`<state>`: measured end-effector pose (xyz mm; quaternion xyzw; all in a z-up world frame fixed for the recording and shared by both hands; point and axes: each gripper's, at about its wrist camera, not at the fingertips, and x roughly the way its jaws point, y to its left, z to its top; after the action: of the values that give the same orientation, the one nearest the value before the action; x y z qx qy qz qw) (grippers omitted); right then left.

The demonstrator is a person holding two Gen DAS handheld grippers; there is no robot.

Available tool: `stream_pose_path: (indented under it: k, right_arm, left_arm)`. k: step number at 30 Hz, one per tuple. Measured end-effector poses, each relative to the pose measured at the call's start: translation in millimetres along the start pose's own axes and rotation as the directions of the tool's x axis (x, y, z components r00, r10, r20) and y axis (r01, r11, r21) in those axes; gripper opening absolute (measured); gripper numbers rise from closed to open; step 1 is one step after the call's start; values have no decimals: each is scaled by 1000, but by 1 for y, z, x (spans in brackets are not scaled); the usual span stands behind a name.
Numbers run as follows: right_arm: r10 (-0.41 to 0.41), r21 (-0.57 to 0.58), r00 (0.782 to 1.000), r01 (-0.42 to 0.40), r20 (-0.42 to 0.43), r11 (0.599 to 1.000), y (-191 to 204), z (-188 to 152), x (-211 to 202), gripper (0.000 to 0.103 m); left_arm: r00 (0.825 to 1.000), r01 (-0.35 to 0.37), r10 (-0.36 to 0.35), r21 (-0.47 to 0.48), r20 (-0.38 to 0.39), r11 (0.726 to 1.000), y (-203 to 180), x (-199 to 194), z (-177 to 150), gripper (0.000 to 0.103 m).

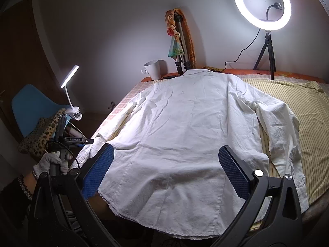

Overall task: Fold small clothes
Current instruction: 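Move the left gripper to the shirt's sleeve edge and close on it, then fold the held sleeve across the shirt back with the left gripper, release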

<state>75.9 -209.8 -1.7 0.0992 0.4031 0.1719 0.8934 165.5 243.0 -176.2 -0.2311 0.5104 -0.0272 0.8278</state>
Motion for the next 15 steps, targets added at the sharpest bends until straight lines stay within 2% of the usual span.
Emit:
stream_pose_path:
  k: [1, 2, 3, 9, 15]
  right_arm:
    - [0, 5, 1000, 0, -3, 1000, -1, 0, 0, 103]
    - [0, 8, 1000, 0, -5, 1000, -2, 0, 0, 103]
    - [-1, 10, 1000, 1, -6, 1000, -3, 0, 0, 103]
    - [-11, 9, 1000, 11, -3, 1000, -6, -3, -3, 103]
    - [-15, 11, 1000, 15, -7, 1000, -6, -4, -1, 103]
  left_arm:
    - [1000, 5, -5, 1, 2, 1000, -1, 0, 0, 24]
    - [1000, 10, -10, 2, 4, 1000, -1, 0, -1, 14]
    - [1000, 18, -18, 2, 11, 1000, -2, -2, -1, 9]
    - [993, 84, -83, -3, 82, 996, -12, -19, -1, 3]
    - [982, 143, -154, 104, 109, 984, -58, -38, -5, 1]
